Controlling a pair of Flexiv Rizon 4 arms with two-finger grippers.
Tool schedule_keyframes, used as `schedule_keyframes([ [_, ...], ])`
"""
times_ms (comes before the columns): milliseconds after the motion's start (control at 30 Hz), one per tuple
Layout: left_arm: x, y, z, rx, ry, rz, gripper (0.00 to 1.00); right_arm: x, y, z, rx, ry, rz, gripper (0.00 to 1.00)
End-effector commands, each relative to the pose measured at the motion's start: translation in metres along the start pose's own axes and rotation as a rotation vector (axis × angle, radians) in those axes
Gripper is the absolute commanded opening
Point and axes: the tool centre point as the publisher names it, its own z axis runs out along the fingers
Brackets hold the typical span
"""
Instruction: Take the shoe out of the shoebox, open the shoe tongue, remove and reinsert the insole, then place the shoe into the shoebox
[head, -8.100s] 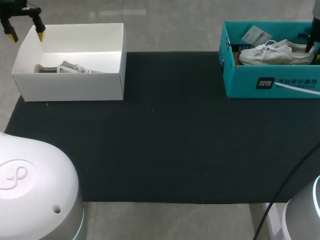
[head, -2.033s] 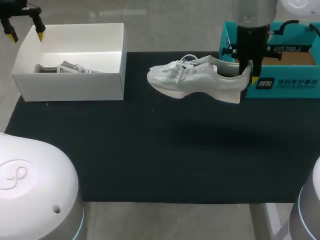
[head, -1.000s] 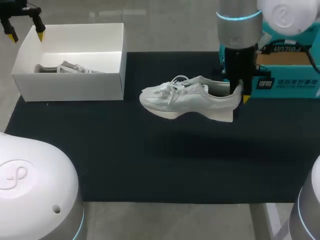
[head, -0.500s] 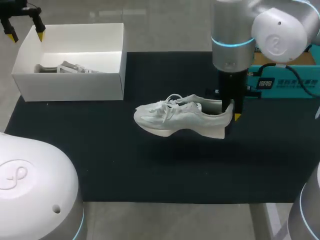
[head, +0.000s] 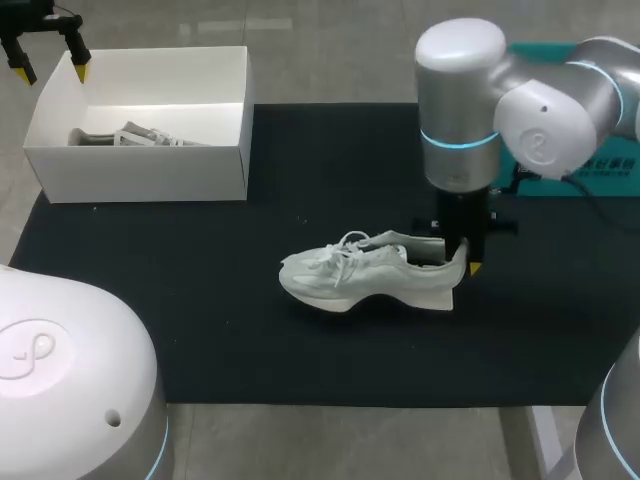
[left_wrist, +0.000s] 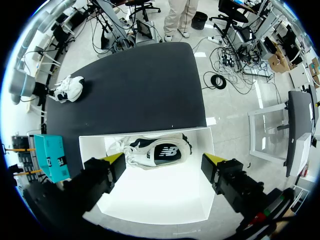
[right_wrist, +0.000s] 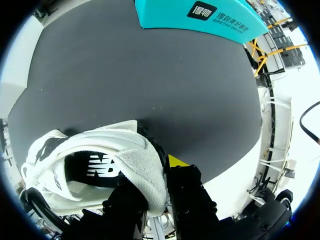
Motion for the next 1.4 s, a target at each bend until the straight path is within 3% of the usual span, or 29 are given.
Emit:
schedule_keyframes([
  [33,0.001,0.002,-0.001,0.005,0.001,0.002,1.0,0.007,0.006,0.013,0.004,-0.012,0.003,0.0],
  [400,0.001,0.002,-0.001,0.005,0.001,0.002,1.0,0.005,0.009,0.033,0.017,-0.024,0.014,0.0],
  [467,0.001,0.002,-0.001,0.005,0.001,0.002,1.0,0.004,0.006,0.029,0.011,-0.033,0.017,0.47],
  [500,0.001,0.002,-0.001,0.005,0.001,0.002,1.0,0.004,0.004,0.026,0.006,-0.04,0.017,1.0],
  [733,0.001,0.002,-0.001,0.005,0.001,0.002,1.0,0.0,-0.008,-0.007,-0.059,-0.027,-0.016,1.0],
  [967,0.001,0.002,-0.001,0.005,0.001,0.002,1.0,0.005,-0.015,-0.047,-0.114,0.111,-0.173,1.0],
  [1100,0.001,0.002,-0.001,0.005,0.001,0.002,1.0,0.014,-0.02,-0.066,-0.095,0.257,-0.398,1.0],
  [1233,0.001,0.002,-0.001,0.005,0.001,0.002,1.0,0.02,-0.023,-0.085,-0.129,0.389,-0.648,1.0],
  [1400,0.001,0.002,-0.001,0.005,0.001,0.002,1.0,0.024,-0.038,-0.11,-0.098,0.507,-1.135,1.0],
])
